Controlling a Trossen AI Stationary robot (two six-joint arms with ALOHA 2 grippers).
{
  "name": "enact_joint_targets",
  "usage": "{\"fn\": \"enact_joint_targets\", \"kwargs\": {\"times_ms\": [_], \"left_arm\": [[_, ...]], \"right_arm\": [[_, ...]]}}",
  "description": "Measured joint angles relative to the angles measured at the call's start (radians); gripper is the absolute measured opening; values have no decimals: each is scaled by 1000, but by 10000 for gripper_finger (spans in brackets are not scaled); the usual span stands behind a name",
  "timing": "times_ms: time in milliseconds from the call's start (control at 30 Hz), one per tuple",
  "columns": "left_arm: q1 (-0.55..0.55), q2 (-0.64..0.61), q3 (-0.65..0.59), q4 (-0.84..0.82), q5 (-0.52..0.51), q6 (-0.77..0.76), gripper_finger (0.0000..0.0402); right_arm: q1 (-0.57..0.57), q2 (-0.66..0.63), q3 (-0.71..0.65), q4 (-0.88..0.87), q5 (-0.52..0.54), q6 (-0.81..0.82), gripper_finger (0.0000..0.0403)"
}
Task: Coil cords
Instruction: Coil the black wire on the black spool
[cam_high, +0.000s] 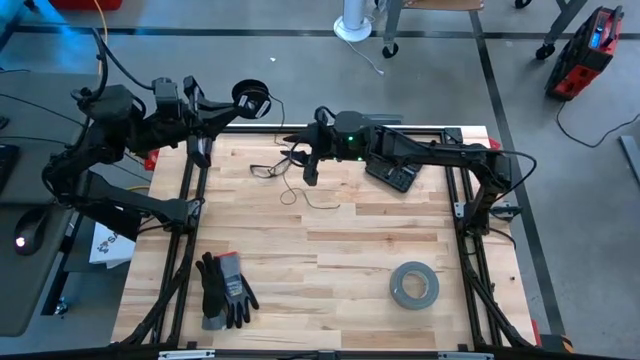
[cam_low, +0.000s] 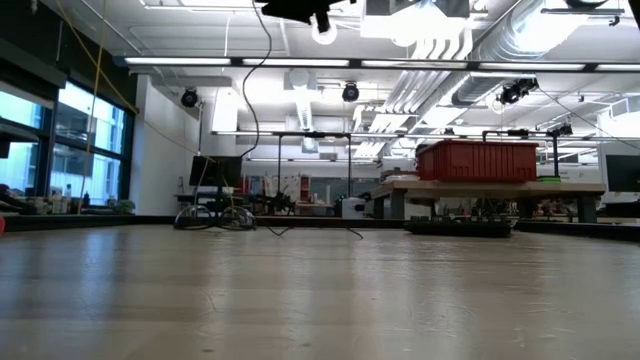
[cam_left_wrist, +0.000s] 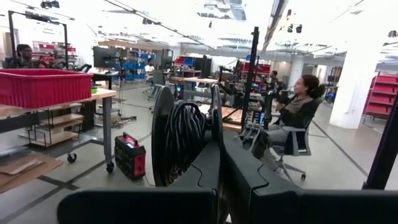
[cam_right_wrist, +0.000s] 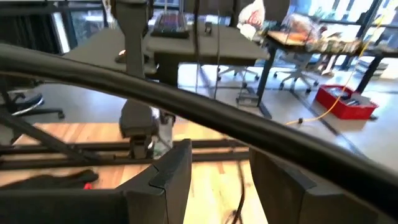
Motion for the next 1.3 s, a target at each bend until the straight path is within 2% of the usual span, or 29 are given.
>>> {"fn": "enact_joint_targets", "kwargs": {"times_ms": [233, 400, 567, 1167, 1300], "left_arm": [[0, 1, 0, 1, -1, -9, 1], [0, 1, 0, 1, 0, -10, 1], [0, 7, 0, 1, 8, -29, 1], [0, 28, 0, 12, 11, -33, 1], [0, 28, 0, 18, 11, -34, 1]], "right_arm": [[14, -4, 0, -38, -12, -3, 153], [14, -4, 0, -35, 47, -40, 153], [13, -4, 0, -34, 54, -54, 153], [23, -4, 0, 127, 21, -26, 153], [35, -4, 0, 135, 21, -20, 137]]}}
